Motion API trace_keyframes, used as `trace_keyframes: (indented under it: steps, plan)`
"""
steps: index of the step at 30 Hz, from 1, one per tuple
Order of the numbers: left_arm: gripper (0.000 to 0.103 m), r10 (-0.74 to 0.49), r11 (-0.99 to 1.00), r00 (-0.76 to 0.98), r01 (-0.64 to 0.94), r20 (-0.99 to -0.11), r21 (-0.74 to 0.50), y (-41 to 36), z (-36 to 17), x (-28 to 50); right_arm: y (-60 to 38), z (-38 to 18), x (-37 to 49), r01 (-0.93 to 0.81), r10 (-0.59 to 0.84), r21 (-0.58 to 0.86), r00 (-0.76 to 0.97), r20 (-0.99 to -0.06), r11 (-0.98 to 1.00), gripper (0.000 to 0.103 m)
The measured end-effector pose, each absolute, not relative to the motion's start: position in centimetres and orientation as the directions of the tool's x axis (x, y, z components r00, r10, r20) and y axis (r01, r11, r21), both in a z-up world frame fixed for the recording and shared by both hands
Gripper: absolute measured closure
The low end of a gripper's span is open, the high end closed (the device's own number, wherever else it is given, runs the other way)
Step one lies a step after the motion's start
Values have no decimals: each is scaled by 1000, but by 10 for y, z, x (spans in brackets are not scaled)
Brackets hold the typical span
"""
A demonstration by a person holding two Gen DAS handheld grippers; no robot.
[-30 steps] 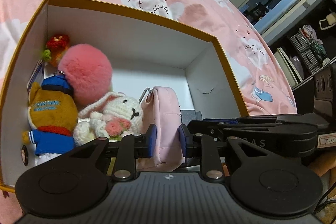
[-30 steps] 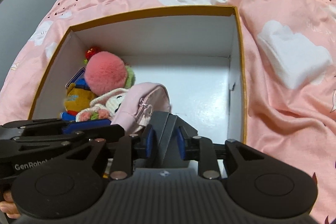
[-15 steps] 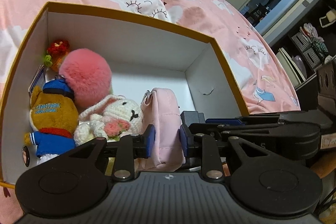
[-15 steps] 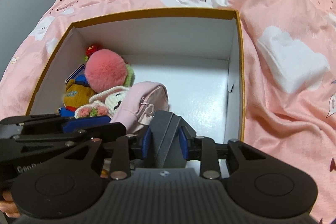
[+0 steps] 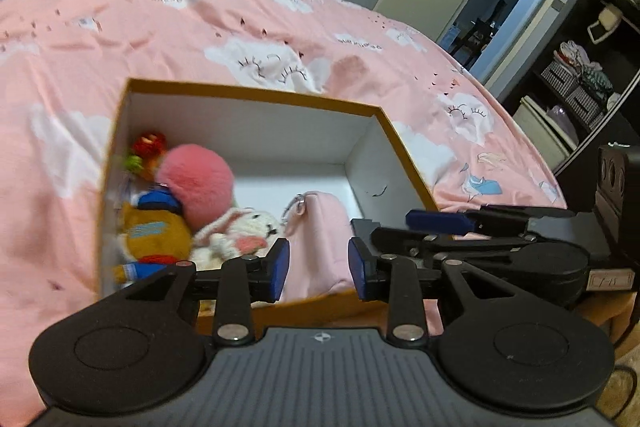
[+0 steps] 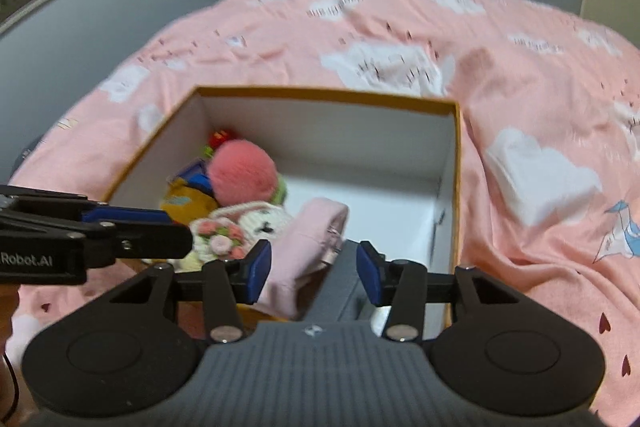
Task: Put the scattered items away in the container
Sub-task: 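Withdraw both tools from the box toward the remaining items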
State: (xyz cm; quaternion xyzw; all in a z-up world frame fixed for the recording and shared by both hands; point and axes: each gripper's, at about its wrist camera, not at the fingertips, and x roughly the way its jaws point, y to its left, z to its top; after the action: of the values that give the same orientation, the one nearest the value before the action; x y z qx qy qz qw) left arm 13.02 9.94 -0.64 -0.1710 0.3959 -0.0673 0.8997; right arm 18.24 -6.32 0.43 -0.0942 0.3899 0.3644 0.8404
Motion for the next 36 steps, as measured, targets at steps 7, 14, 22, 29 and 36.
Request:
trace_keyframes:
  steps: [7, 14, 22, 29, 36]
  plan:
    - [65, -176, 967, 681, -14, -711, -253, 112, 5, 88, -70, 11, 144, -743, 663, 174, 435, -609, 647, 52]
    - [50, -135, 990, 683, 128, -718, -64, 103, 8, 50, -63, -9, 111, -798, 676, 135, 392, -624, 588, 45]
    - [44, -129, 944, 645, 312, -753, 105, 82, -7, 15, -69, -45, 96, -785, 629, 167, 328, -705, 597, 36]
    - [41, -98, 873, 600, 434, -794, 220, 69, -27, -2, -72, -64, 103, -732, 583, 244, 248, -774, 636, 31]
    - [38, -83, 788, 549, 547, -832, 283, 61, -50, -2, -68, -75, 103, -718, 547, 252, 209, -811, 649, 31]
